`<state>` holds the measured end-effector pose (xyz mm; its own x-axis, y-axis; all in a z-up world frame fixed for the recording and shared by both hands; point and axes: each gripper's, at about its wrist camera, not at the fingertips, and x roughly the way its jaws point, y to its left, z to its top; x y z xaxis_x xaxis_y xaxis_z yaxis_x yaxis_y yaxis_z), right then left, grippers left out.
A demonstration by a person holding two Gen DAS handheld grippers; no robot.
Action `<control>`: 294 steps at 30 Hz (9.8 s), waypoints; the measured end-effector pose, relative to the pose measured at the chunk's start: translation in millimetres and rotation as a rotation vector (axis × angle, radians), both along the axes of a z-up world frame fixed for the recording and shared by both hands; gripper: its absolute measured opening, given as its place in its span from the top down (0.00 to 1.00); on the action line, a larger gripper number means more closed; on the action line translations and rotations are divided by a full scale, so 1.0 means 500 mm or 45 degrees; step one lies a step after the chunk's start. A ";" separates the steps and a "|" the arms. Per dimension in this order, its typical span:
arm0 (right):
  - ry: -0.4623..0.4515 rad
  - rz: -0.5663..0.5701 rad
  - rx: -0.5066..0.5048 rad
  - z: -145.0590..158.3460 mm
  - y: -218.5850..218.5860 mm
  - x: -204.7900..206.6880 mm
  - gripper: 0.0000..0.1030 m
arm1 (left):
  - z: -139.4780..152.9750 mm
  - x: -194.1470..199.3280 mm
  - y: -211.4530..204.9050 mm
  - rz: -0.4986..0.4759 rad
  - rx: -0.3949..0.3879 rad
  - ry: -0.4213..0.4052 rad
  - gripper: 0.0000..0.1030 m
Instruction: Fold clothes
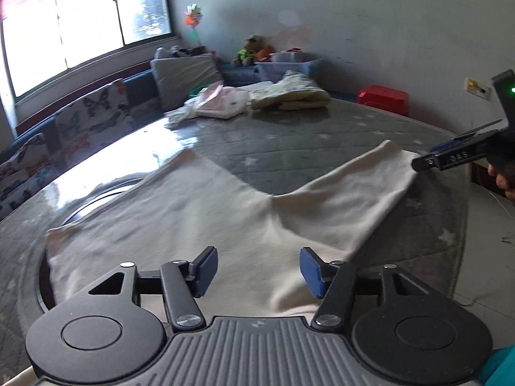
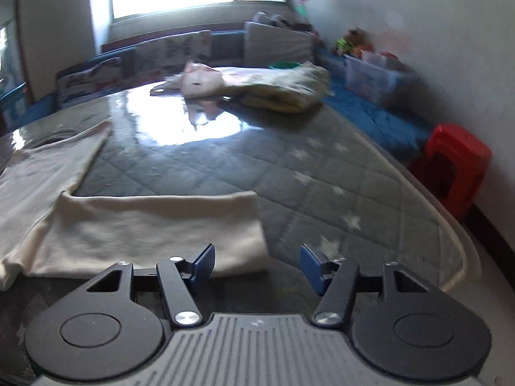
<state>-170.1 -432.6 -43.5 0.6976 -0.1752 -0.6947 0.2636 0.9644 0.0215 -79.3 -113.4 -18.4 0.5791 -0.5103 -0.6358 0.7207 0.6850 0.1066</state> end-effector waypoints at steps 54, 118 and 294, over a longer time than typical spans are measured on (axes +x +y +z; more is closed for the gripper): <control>-0.265 0.201 0.257 0.156 0.088 0.119 0.77 | -0.007 0.011 0.065 -0.035 -0.089 0.078 0.35; -0.257 0.846 0.542 0.165 0.409 0.202 0.97 | -0.025 -0.009 0.142 0.148 -0.125 0.103 0.22; -0.131 0.291 -0.459 -0.019 0.341 0.202 0.00 | 0.260 0.101 -0.062 -0.055 -0.315 -0.050 0.93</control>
